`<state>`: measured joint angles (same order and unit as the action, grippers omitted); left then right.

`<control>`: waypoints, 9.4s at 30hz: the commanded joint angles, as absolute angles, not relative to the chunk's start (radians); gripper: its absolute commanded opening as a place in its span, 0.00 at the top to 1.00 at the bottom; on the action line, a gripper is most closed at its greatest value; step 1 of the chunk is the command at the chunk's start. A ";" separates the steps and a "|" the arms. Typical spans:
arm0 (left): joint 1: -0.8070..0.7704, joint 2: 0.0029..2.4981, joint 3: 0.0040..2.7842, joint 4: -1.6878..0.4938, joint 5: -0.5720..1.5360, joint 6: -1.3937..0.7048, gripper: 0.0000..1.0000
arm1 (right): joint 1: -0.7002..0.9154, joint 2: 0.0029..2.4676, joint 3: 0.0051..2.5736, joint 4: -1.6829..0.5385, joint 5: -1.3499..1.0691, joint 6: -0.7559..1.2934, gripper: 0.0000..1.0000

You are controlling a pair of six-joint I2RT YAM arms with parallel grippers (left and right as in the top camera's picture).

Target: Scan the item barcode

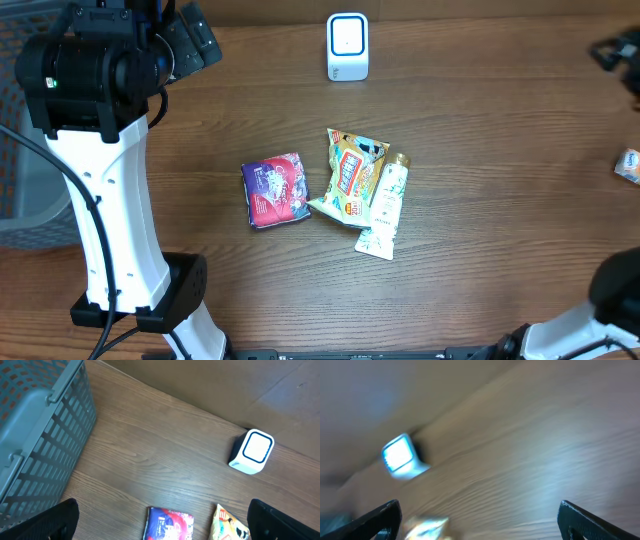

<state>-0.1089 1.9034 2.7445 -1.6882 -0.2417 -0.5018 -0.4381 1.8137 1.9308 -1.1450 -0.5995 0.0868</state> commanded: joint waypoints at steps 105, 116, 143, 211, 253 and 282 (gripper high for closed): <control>-0.105 1.909 2.745 -1.689 -0.236 -0.501 0.00 | 0.111 2.031 1.456 -0.892 -1.266 -0.210 0.89; -0.105 1.909 2.745 -1.689 -0.236 -0.501 0.00 | 0.118 2.032 1.454 -0.573 -1.570 -0.435 0.89; -0.105 1.909 2.745 -1.689 -0.236 -0.501 0.00 | 0.302 2.094 1.433 -0.099 -1.563 -0.428 0.96; -0.105 1.909 2.745 -1.689 -0.236 -0.501 0.00 | 0.195 2.095 1.428 0.284 -1.570 0.420 0.00; -0.105 1.909 2.745 -1.689 -0.236 -0.501 0.01 | 0.456 2.087 2.249 -0.790 -0.487 0.269 0.00; -0.105 1.909 2.745 -1.689 -0.235 -0.501 0.00 | 0.515 2.088 1.725 -1.058 -0.050 -0.314 0.00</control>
